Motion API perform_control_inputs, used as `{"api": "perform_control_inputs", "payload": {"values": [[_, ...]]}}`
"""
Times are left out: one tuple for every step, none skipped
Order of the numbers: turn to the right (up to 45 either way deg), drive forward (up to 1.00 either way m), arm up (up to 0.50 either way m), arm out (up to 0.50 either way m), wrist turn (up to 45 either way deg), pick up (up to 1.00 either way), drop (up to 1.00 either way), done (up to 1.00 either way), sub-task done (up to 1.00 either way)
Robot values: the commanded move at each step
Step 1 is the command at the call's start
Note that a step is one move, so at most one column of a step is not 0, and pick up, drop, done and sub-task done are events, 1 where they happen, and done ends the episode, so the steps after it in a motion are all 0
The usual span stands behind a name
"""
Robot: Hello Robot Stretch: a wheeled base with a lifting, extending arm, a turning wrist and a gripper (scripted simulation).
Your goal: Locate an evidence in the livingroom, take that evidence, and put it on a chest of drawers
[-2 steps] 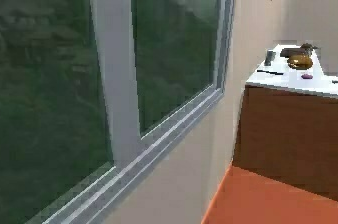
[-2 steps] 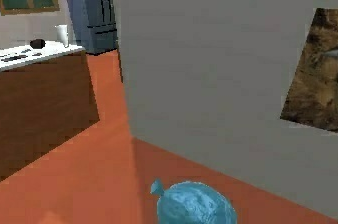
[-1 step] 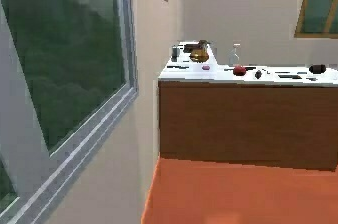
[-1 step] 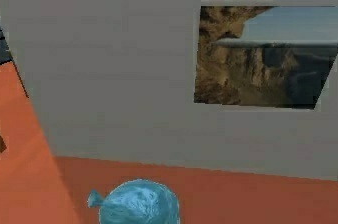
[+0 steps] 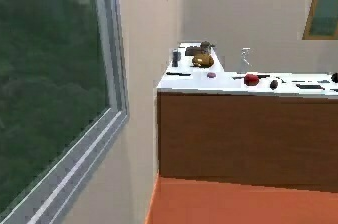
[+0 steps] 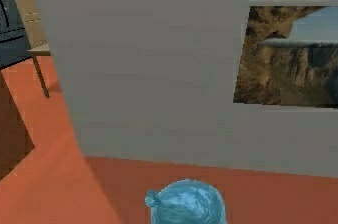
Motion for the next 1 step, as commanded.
{"api": "perform_control_inputs", "payload": {"values": [[45.0, 0.0, 0.0, 0.0, 0.0, 0.0, 0.0, 0.0, 0.0]]}}
